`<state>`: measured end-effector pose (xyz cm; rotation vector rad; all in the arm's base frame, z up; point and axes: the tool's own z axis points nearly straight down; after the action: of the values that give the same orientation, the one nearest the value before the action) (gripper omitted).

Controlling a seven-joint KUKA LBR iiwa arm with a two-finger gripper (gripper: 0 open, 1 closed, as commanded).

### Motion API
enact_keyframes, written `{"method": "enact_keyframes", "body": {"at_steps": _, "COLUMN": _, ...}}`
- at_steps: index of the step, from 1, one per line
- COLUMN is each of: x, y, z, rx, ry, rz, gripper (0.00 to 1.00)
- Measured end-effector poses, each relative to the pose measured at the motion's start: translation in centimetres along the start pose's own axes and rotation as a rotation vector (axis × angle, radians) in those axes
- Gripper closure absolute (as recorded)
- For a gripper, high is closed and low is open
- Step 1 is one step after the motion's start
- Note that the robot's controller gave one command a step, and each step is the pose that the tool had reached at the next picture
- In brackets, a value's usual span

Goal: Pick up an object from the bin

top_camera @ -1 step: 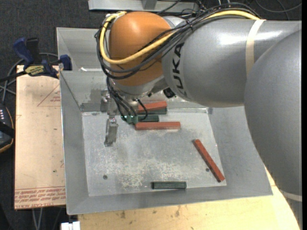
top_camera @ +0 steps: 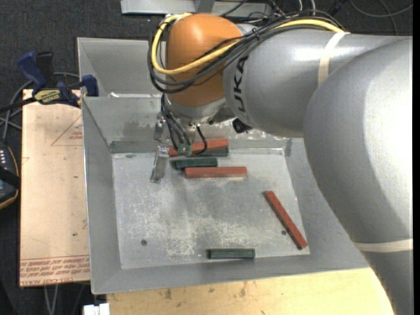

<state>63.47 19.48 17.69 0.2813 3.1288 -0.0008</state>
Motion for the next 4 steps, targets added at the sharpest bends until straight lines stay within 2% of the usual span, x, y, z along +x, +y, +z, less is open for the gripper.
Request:
{"method": "enact_keyframes", "body": {"at_steps": 1, "x": -1.1, "y": -5.3, "z": 3.0, "rx": 0.001, "ry": 0.001, "rz": 0.100, "gripper": 0.00}}
{"method": "enact_keyframes", "body": {"at_steps": 2, "x": -3.1, "y": -9.1, "z": 9.3, "rx": -0.002, "ry": -0.004, "rz": 0.063, "gripper": 0.00}}
{"method": "enact_keyframes", "body": {"at_steps": 3, "x": -2.4, "y": -12.0, "z": 10.0, "rx": -0.010, "ry": -0.018, "rz": 0.102, "gripper": 0.00}}
{"method": "enact_keyframes", "body": {"at_steps": 4, "x": -2.2, "y": -11.9, "z": 10.2, "rx": -0.007, "ry": -0.010, "rz": 0.101, "gripper": 1.00}}
